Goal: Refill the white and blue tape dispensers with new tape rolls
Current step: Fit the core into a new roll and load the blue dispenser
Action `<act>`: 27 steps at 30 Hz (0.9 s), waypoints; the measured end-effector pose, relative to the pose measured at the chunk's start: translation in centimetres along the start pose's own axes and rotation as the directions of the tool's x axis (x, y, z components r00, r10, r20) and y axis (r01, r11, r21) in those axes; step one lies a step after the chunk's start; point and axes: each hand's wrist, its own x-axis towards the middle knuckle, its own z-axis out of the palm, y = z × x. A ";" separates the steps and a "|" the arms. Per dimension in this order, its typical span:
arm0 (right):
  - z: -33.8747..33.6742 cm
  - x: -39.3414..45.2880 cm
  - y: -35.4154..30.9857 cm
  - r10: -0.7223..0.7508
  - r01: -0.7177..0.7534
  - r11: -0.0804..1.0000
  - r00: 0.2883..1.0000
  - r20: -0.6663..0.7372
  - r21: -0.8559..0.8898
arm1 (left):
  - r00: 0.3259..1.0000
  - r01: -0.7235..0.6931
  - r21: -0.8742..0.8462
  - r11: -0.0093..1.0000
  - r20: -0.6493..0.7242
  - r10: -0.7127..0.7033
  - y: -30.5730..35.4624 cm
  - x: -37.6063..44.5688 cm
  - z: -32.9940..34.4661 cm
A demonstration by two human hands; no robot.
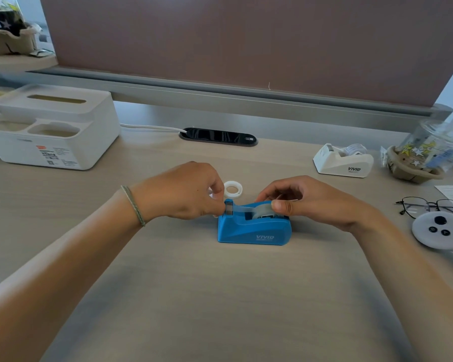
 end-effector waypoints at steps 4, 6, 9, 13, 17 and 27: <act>0.0 0.0 0.0 -0.007 0.007 1.000 1.000 -0.002 -0.004 | 1.000 0.020 0.010 1.000 0.006 -0.020 -0.1 0.2 0.2; 0.0 0.0 0.0 -0.012 0.012 1.000 1.000 -0.004 -0.004 | 1.000 0.019 0.024 1.000 0.025 -0.019 -0.2 0.2 0.1; -0.1 0.0 0.0 -0.017 0.017 1.000 1.000 0.006 0.006 | 0.999 0.021 0.043 0.999 0.032 -0.023 -0.4 0.0 -0.2; -0.3 -0.3 -0.4 0.015 -0.015 1.000 0.999 0.031 -0.009 | 0.998 0.045 0.126 0.991 0.039 -0.050 -0.9 -0.7 -1.6; -0.5 -0.9 -1.5 0.101 -0.085 0.981 0.991 0.085 -0.175 | 0.997 0.021 0.119 0.993 0.069 -0.030 0.1 -1.1 -1.6; 0.4 -1.2 -3.5 0.103 -0.140 0.867 0.989 -0.103 -0.478 | 0.986 0.026 0.088 0.996 -0.165 -0.011 1.9 -0.2 1.6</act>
